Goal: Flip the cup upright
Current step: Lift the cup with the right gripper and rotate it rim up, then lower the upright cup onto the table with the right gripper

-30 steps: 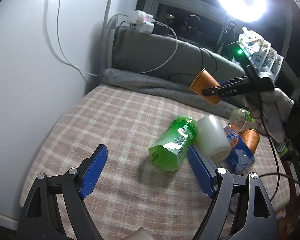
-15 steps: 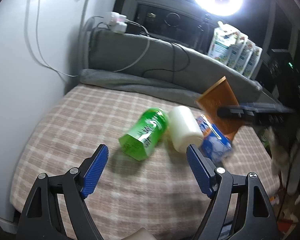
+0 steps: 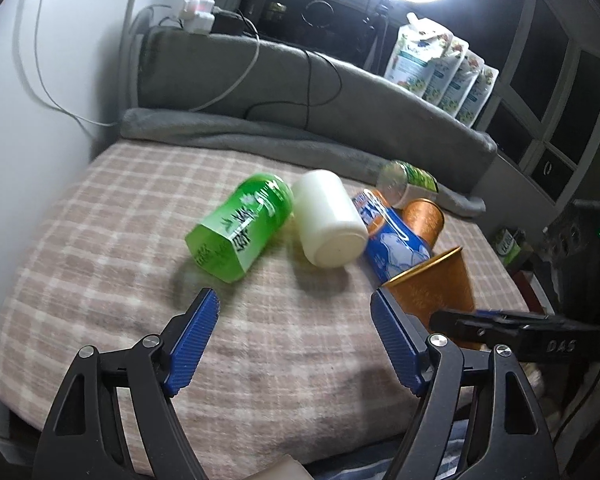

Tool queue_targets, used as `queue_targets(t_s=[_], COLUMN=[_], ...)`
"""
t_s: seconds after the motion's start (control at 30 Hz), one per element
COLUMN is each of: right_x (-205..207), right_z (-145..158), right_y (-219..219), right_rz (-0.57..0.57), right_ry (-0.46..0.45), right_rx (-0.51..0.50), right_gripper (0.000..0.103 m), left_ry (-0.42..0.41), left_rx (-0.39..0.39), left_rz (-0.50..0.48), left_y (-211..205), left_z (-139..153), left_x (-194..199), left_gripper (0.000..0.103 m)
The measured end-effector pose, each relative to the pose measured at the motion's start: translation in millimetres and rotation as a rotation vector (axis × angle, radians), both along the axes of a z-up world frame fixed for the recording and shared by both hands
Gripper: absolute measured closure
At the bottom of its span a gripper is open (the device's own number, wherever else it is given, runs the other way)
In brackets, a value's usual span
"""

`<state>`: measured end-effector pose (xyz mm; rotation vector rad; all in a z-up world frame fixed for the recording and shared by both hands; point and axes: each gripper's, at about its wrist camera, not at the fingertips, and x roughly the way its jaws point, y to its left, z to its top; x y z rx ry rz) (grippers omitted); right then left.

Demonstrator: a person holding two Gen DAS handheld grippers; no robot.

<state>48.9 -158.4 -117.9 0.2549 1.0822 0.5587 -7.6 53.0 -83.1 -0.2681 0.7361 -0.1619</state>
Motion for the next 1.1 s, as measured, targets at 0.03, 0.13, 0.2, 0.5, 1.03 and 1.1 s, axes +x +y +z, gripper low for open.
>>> queue_targets(t_s=[0.03, 0.13, 0.2, 0.5, 1.03, 1.1], right_x=[1.1, 2.9, 3.7, 4.4, -40.0, -43.5], right_z=[-5.4, -17.6, -19.9, -24.0, 33.0, 32.3], right_y=[-2.4, -10.6, -10.2, -15.5, -79.5, -90.2], right_rz=[-0.023, -0.084, -0.098, -0.105, -0.127, -0.139], right_ry=[0.019, 0.071, 0.085, 0.086, -0.275, -0.278], right_rx=[0.009, 0.061, 0.076, 0.083, -0.131, -0.127], right_gripper=[0.036, 0.036, 0.036, 0.028, 0.024, 0.024], left_ry=[0.007, 0.031, 0.044, 0.078, 0.246, 0.267], left_rx=[-0.001, -0.011, -0.015, -0.020, -0.254, -0.284], left_rz=[-0.004, -0.017, -0.027, -0.060, -0.062, -0.048], left_y=[-0.9, -4.1, -6.8, -18.5, -48.8, -51.2], left_z=[-1.2, -5.9, -8.2, -11.6, -20.9, -23.1], left_x=[1.1, 4.9, 7.2, 15.8, 32.1, 36.1], left_gripper=[0.025, 0.025, 0.025, 0.025, 0.027, 0.027])
